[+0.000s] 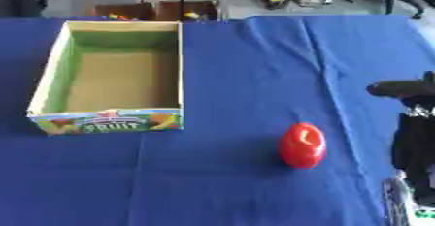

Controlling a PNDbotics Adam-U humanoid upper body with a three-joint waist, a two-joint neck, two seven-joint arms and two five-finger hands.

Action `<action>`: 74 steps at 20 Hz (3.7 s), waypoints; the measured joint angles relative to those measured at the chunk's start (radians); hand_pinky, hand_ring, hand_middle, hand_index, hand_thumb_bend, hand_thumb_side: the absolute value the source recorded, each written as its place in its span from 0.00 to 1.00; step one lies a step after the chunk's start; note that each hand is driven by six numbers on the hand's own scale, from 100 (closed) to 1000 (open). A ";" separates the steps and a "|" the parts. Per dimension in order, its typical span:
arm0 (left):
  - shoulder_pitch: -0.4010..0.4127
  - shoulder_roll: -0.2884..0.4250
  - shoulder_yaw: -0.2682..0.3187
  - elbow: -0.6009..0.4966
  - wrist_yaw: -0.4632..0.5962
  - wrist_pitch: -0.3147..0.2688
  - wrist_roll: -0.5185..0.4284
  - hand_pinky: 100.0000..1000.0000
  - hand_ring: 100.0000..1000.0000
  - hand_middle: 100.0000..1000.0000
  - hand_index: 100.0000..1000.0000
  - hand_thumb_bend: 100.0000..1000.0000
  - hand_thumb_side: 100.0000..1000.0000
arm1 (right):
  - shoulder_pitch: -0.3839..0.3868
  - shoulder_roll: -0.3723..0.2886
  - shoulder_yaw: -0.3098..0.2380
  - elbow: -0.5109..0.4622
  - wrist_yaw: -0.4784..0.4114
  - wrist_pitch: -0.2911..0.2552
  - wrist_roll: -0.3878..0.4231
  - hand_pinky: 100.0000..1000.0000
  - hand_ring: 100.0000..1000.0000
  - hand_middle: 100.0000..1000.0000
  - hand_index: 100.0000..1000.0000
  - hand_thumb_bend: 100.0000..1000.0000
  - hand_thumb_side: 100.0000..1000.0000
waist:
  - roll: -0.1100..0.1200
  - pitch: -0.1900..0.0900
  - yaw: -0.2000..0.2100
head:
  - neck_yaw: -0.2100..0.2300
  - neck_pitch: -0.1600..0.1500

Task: Pick up objects on the table and place them in the box.

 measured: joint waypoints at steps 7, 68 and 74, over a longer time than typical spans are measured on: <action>0.000 -0.007 0.000 0.000 0.000 -0.001 -0.002 0.68 0.66 0.74 0.91 0.00 0.93 | -0.004 0.000 0.000 0.000 0.009 -0.001 0.001 0.53 0.54 0.51 0.83 0.00 0.87 | 0.002 0.005 0.001 | 0.000 0.000; 0.015 0.001 -0.019 0.000 0.008 0.019 -0.028 0.68 0.66 0.74 0.90 0.00 0.92 | 0.025 -0.813 0.162 0.010 0.719 0.304 -0.307 0.66 0.74 0.75 0.90 0.51 1.00 | -0.024 -0.019 0.052 | -0.116 -0.005; 0.015 -0.003 -0.020 0.000 0.009 0.022 -0.031 0.68 0.66 0.74 0.90 0.00 0.93 | -0.022 -0.810 0.197 0.077 0.728 0.323 -0.221 0.54 0.63 0.73 0.93 0.58 1.00 | -0.024 -0.019 0.057 | -0.121 -0.010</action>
